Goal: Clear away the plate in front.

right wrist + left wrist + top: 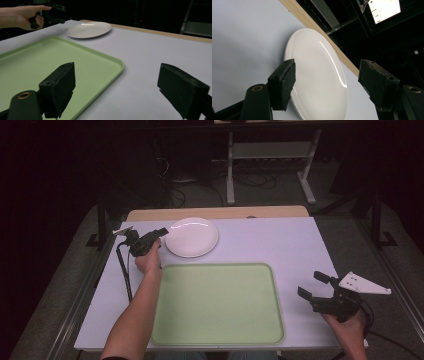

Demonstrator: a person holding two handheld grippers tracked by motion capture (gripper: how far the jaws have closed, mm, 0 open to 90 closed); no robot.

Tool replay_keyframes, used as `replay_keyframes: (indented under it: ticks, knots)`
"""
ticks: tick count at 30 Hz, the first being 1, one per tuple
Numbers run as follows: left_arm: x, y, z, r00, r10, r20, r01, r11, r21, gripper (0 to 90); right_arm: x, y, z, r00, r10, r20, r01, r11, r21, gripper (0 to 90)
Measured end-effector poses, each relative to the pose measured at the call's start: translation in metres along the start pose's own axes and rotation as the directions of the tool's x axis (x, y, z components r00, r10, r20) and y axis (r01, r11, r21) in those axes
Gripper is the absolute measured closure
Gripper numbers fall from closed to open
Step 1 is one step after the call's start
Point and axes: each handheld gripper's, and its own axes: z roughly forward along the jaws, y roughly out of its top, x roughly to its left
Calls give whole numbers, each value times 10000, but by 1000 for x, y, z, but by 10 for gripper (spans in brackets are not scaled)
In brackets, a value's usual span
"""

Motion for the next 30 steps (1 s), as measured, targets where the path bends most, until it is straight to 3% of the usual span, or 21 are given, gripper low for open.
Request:
replay_keyframes:
  ticks: [20, 30]
  knots:
    - [12, 0, 3, 9985, -378, -387, 380, 9993, 34, 329, 0, 0, -1, 10000, 25, -56, -25, 9999, -104, 137]
    - [20, -7, 10, 9969, -581, -528, 605, 9972, 439, 390, 1, 0, -1, 9999, -4, -121, 3, 10000, -83, 137]
